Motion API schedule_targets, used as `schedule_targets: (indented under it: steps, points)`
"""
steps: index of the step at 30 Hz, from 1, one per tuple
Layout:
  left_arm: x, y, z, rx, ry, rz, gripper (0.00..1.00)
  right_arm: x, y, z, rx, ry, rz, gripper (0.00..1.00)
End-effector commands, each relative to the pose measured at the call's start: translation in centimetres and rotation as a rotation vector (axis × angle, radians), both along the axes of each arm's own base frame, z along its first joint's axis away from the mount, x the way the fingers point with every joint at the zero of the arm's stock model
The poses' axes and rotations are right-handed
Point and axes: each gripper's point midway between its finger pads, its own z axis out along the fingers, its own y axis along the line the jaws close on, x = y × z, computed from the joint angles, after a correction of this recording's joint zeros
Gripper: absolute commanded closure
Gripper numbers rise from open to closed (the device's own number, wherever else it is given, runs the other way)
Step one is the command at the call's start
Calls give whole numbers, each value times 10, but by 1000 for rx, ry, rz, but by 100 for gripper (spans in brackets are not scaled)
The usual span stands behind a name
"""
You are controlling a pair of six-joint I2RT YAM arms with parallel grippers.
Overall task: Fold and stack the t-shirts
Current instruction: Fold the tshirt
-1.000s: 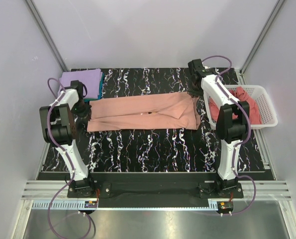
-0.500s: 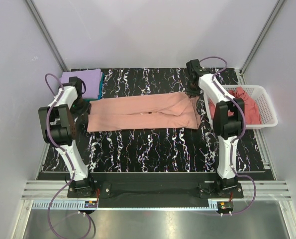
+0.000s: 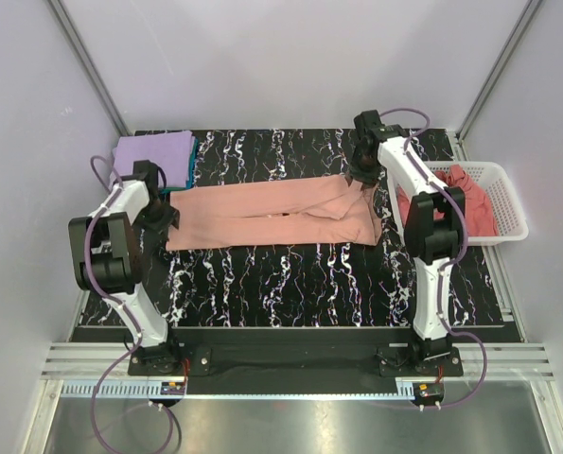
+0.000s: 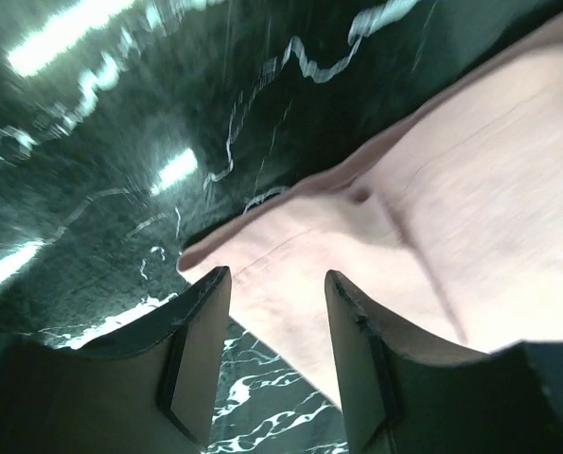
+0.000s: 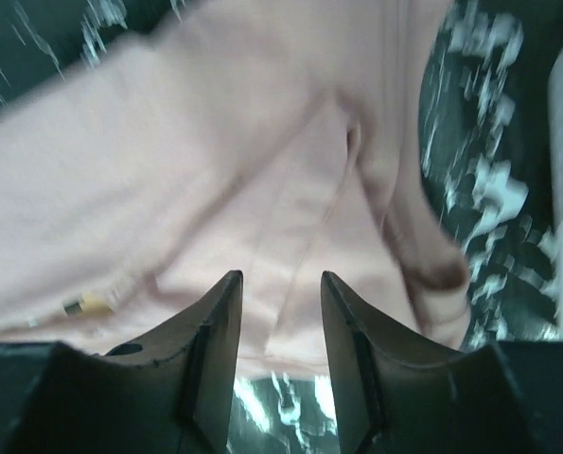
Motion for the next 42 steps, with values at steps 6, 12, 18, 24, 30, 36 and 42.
schedule_targets:
  steps: [6,12,18,24,30,36,42]
  points:
    - [-17,-23,-14,-95,-37,-54,52,-67,49,10,214,62,-15,54]
    - [-27,-8,-12,-18,22,-44,50,-77,64,-1,242,74,-35,53]
    - [-35,-5,-11,3,47,-39,50,-68,60,-18,210,73,-58,51]
    - [-36,-4,1,17,23,-42,50,-61,61,-26,202,75,-72,51]
    - [-36,0,12,38,-1,-39,50,-72,55,-33,179,114,-105,52]
    - [-31,-4,14,17,-27,-41,49,-72,49,-38,147,112,-109,52]
    - [-30,-4,18,20,-37,-42,49,-68,48,-41,137,116,-113,55]
